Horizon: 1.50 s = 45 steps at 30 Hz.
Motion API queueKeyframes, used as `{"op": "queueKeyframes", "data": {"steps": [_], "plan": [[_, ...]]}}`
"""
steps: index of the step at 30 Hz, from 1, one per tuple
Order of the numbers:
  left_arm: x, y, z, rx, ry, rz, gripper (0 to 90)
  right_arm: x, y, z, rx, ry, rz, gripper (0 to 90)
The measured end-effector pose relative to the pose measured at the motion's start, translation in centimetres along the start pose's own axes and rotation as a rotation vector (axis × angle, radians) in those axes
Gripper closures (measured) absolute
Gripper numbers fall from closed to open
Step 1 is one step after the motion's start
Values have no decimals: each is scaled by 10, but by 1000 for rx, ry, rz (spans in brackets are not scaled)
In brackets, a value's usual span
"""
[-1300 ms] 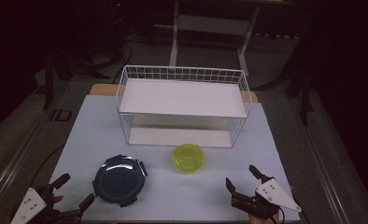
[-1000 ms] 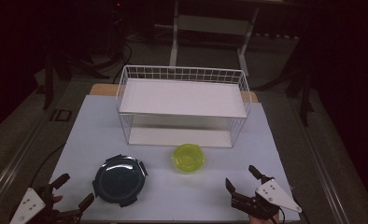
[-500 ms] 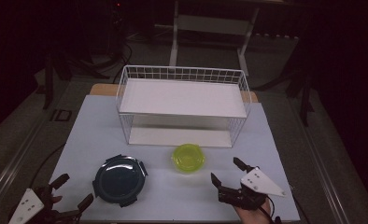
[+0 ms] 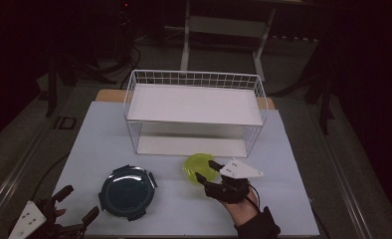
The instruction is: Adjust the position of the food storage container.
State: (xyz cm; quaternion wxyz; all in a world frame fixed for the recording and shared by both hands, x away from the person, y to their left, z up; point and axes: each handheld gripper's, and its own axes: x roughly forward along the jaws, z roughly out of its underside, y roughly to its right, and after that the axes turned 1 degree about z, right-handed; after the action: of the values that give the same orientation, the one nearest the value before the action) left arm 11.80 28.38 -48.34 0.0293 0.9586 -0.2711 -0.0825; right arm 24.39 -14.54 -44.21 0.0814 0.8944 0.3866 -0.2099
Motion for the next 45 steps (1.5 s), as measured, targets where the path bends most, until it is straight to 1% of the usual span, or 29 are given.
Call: {"op": "queueKeyframes", "data": {"steps": [1, 2, 4, 5, 6, 7, 10, 11, 12, 16, 17, 18, 19, 21, 23, 24, 27, 28, 29, 32, 38, 39, 41, 43, 44, 45], "plan": [[0, 0, 0, 0, 0, 0, 0, 6, -1, -1, 3, -13, -14, 480], [0, 0, 0, -2, -1, 1, 0, 10, -1, -2, 0, -21, -20, 484], [0, 0, 0, -2, 0, 1, 0, 20, -1, -3, -9, -39, -20, 548], [0, 0, 0, -2, 0, 1, 0, 20, -1, -3, -9, -39, -20, 548], [0, 0, 0, -3, 0, 2, 0, 31, -2, -5, -21, -54, -22, 583], [0, 0, 0, -2, -2, 3, 0, 34, -3, -6, -20, -60, -26, 599], [0, -1, 0, -3, -2, 4, 0, 48, -3, -9, -30, -81, -25, 676], [0, -1, 0, -3, -2, 4, 0, 48, -3, -9, -30, -81, -25, 676], [0, -1, 0, -5, 0, 3, 0, 58, -4, -11, -51, -99, -23, 743], [0, -1, 0, -7, 0, 6, 0, 72, -4, -14, -70, -142, -33, 818], [0, -1, 0, -6, 0, 6, 0, 77, -3, -15, -69, -152, -32, 834], [0, -1, 0, -6, 0, 6, 0, 77, -3, -15, -69, -152, -32, 834], [0, -1, 0, -5, 0, 9, 0, 84, -1, -15, -67, -168, -32, 868], [0, 0, 0, -2, 0, 8, 0, 90, 0, -15, -71, -177, -20, 897], [0, -1, 0, -4, 0, 8, 0, 93, 1, -15, -67, -187, -21, 897], [-1, -1, 0, -4, 0, 8, 0, 101, 4, -14, -63, -210, -11, 899], [0, -1, 0, -5, -3, 9, 0, 109, 6, -12, -55, -243, -1, 899], [0, -1, 0, -5, -3, 9, 0, 109, 6, -12, -55, -243, -1, 899], [0, -1, 0, -6, -3, 10, 0, 115, 8, -11, -50, -267, 2, 899], [-1, -1, 0, -6, -2, 11, 0, 119, 9, -10, -44, -288, 4, 899], [-1, -1, 0, -3, -3, 13, 0, 117, 10, -10, -32, -297, 17, 899], [-1, -1, 0, -3, -3, 14, 0, 116, 11, -10, -35, -297, 23, 899], [0, -1, 1, -3, -4, 13, 0, 113, 14, -9, -24, -296, 27, 899], [0, 0, 1, -3, -5, 13, 0, 111, 18, -8, -18, -306, 48, 899], [0, 0, 1, -3, -5, 13, 0, 111, 18, -8, -18, -306, 48, 899], [0, 0, 1, -1, -6, 12, 0, 109, 21, -6, 1, -300, 40, 899]]}}
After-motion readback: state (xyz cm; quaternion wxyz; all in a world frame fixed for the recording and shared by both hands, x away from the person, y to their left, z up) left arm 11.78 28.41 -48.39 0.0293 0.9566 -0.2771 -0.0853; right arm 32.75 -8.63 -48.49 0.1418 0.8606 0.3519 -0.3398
